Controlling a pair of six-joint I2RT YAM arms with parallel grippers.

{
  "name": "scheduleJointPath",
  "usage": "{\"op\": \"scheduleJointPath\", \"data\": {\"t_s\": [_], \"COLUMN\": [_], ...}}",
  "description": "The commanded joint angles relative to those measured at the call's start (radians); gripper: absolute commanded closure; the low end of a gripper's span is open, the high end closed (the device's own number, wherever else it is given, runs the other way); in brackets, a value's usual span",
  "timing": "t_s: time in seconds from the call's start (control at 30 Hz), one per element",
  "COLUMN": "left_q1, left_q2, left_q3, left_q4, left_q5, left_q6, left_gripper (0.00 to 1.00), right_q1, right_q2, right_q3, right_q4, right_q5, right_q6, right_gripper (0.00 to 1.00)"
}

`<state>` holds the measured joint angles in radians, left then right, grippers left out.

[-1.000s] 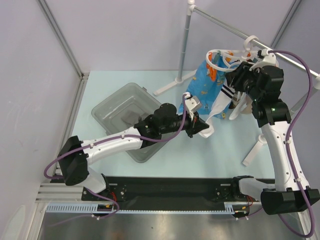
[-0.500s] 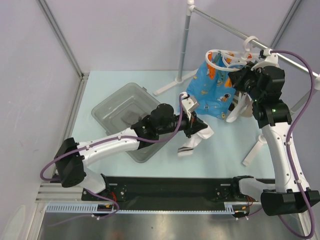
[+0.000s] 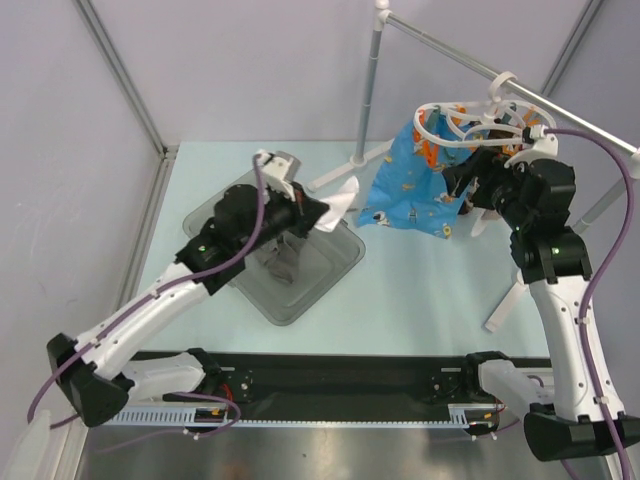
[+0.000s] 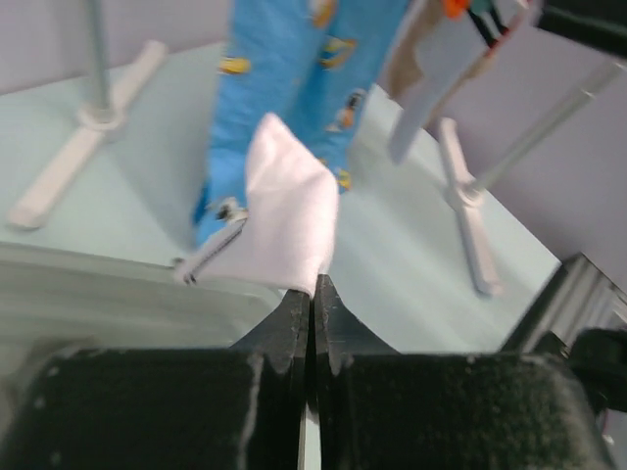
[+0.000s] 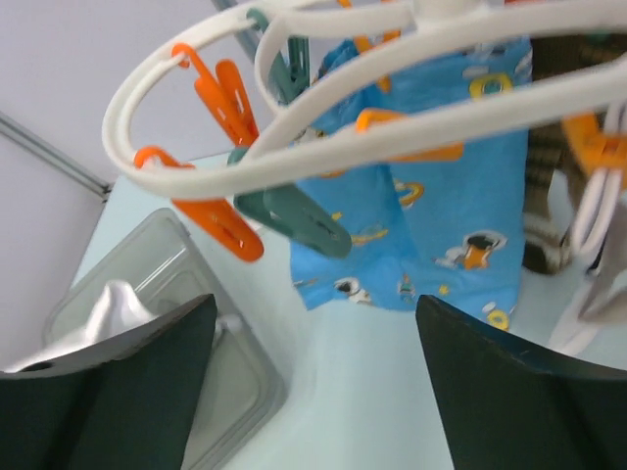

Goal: Remove the socks clipped to the hanger

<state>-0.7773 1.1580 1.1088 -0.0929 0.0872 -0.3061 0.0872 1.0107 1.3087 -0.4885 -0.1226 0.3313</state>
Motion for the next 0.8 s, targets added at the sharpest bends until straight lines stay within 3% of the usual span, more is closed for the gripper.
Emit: {"op": "scheduleJointPath", "data": {"t_s": [0.0, 0.07, 0.33, 0.43, 0.47, 0.53, 0.57, 0.67, 0.77], "left_q1": [0.093, 0.151, 0.266, 0.277, 0.277, 0.277, 0.277, 0.277, 0.277], "left_q2": [-0.066, -0.067, -0.029, -0.011, -0.009, -0.012, -0.02, -0.041, -0.052], "left_q3": [0.011, 0.003, -0.046, -0.052, -0.055, -0.063, -0.069, -0.076, -0.07], "left_q4": [-0.165, -0.226, -0.287, -0.303, -0.301, -0.295, -0.288, -0.275, -0.274], "left_q5": [-0.085, -0.086, -0.114, -0.144, -0.15, -0.165, -0.173, -0.169, -0.149], "left_q6": [0.004, 0.01, -0.007, -0.018, -0.018, -0.022, -0.021, -0.016, -0.005], "left_gripper": [0.97, 0.97, 0.89, 0.61, 0.39, 0.3, 0.19, 0.06, 0.01], "right_q1": [-0.004, -0.001, -0.003, -0.003, -0.003, -0.001, -0.004, -0.003, -0.003], "right_q2": [-0.072, -0.113, -0.164, -0.188, -0.196, -0.218, -0.224, -0.236, -0.247], "right_q3": [-0.034, -0.064, -0.074, -0.101, -0.117, -0.161, -0.173, -0.219, -0.276], "right_q4": [-0.047, -0.068, -0.153, -0.163, -0.162, -0.16, -0.16, -0.162, -0.127], "right_q5": [-0.049, -0.06, -0.054, -0.063, -0.063, -0.055, -0.048, -0.002, 0.049], "right_q6": [0.008, 0.009, -0.034, -0.028, -0.028, -0.028, -0.026, -0.005, -0.006], "right_gripper": [0.06, 0.0, 0.0, 0.0, 0.0, 0.0, 0.0, 0.0, 0.02]}}
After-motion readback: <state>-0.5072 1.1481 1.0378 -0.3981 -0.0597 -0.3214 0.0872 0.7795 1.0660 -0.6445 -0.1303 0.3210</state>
